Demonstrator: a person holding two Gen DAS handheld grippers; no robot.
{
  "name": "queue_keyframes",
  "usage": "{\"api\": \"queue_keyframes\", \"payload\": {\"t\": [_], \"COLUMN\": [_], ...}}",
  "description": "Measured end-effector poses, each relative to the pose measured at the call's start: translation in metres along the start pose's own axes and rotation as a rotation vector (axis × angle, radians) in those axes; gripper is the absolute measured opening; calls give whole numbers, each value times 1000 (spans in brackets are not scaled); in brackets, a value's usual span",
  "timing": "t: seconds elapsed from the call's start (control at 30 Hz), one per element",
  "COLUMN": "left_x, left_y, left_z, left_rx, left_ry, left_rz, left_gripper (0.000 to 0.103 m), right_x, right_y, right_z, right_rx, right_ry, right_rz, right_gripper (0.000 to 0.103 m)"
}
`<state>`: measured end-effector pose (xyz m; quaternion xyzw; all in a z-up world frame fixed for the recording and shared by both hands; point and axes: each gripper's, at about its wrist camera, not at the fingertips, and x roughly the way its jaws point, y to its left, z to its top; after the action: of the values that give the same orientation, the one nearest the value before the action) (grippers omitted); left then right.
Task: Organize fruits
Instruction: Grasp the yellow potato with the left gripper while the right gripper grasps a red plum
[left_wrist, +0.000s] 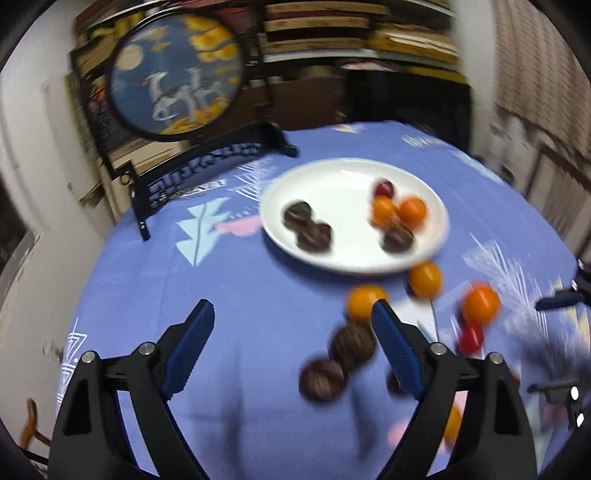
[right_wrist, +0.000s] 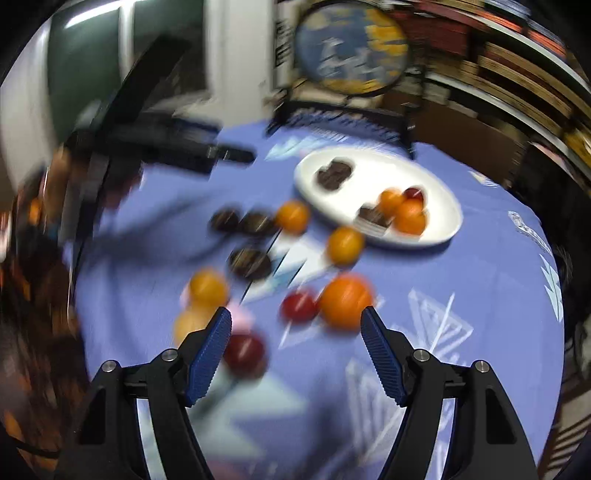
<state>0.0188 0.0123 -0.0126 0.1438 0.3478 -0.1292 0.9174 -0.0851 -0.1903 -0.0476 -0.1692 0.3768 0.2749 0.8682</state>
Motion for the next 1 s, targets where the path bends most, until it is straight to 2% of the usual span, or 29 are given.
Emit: {"api": "queue_keyframes", "payload": {"t": [0.13,0.27,0.3,0.33,0.37,0.5,0.6,0.73,0.77,0.83,0.9,1.0], "left_x": [-14,-24,-27,-29,-30,-27,-21,-12,-11,-7,-2,-7], "left_y": [-10,-31,-37,-44,-49,-80,-94,-102,-103,-102,-103,-107], "left_z": [-29,-59,-64,-69,-73,-85,-85,-76,-74,-70,-69,-72], "left_rx": [55,92,104,110,111,132,108,45,35,1,-21,13], "left_ry": [53,121,127,133,141,192,227,236,232,243,280,272], "left_rz": [-64,-181,-200,-232,-257,-340,-392,-370,-353,-338,-363,-357], "left_gripper": [84,84,84,84,84,84,84,82,79,67,41,41], "right_x": [5,15,18,22,26,23,13,5,4,2,3,3], "right_y": [13,21,21,23,26,25,11,-5,-6,-6,-5,-4], "right_z": [-15,-14,-10,-9,-9,-11,-17,-25,-27,-31,-32,-31], "right_rx": [-28,-43,-52,-66,-78,-71,-19,34,40,40,39,36], "right_ry": [38,52,57,63,71,59,54,44,41,38,36,27], "right_rz": [13,45,48,55,59,48,14,-20,-22,-23,-16,-16], "right_gripper": [70,63,56,44,36,35,35,35,35,35,35,35]}}
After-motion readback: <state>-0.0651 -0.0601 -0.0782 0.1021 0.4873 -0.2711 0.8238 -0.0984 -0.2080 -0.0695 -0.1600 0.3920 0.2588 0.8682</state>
